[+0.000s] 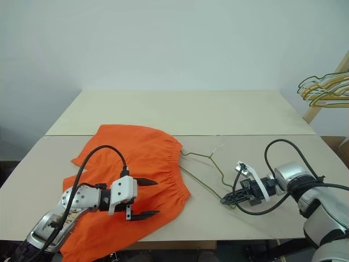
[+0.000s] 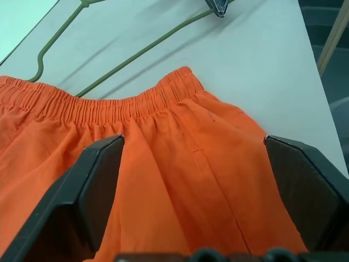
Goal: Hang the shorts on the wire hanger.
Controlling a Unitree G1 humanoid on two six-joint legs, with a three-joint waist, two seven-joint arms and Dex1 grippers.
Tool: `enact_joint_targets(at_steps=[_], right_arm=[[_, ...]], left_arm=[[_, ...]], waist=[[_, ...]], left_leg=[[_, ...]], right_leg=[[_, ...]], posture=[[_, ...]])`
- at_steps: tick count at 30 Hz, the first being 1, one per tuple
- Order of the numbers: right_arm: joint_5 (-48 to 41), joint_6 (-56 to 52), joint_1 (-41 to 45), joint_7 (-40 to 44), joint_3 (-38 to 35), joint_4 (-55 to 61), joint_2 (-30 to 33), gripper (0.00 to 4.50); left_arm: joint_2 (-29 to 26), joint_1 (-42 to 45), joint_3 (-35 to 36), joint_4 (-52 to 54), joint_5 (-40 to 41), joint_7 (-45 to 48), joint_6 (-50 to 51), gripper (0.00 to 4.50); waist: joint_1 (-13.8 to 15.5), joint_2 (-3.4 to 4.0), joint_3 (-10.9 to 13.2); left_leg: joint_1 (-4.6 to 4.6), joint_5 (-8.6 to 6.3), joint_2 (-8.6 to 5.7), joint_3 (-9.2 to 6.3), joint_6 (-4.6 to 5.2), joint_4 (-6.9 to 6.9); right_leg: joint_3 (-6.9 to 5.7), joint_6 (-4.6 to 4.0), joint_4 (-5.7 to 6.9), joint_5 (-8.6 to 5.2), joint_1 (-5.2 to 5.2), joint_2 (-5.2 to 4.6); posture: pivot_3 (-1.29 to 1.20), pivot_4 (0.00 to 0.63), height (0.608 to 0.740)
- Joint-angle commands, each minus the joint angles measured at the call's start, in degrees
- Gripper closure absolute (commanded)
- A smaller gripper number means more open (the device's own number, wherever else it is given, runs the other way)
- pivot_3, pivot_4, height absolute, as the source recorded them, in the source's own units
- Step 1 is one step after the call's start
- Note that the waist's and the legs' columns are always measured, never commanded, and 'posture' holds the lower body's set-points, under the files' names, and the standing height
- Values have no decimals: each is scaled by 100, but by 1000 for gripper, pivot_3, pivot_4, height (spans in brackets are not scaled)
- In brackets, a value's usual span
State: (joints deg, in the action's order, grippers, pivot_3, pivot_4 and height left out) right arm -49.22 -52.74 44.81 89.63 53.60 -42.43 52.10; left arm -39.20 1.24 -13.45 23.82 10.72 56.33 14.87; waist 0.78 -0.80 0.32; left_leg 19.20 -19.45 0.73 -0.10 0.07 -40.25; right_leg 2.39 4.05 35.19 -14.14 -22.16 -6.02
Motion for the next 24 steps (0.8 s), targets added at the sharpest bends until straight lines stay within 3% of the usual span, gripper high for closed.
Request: enact_joint_targets(at_steps=[1,9,16,24], right_arm=[[-38,-205,201,287,-303,-239,-239,4500],[-248,90,78,287,39,581,55,4500],[227,-236,396,287,-508,-599,-812,4500],[665,-187,290,287,-643,-601,-1010,4500]], left_arm=[[4,37,38,146,4,-47,-129,33],[16,94,15,93,-18,-21,-153,33],[23,128,5,57,-27,7,-174,33],[17,92,-34,49,-87,-9,-184,33]], waist=[[-11,0,0],[3,26,-1],[-43,19,-10],[-32,22,-13]], left_leg=[[-1,0,0,1,0,0],[5,1,-1,-2,-1,1],[-7,1,2,2,-1,1],[-6,2,3,-1,-4,1]], right_leg=[[0,0,0,0,0,0],[-1,0,4,0,-8,-1],[1,-1,4,0,3,4],[-1,-2,8,1,2,6]], posture=[[75,0,740],[67,0,740],[65,0,740],[67,0,740]])
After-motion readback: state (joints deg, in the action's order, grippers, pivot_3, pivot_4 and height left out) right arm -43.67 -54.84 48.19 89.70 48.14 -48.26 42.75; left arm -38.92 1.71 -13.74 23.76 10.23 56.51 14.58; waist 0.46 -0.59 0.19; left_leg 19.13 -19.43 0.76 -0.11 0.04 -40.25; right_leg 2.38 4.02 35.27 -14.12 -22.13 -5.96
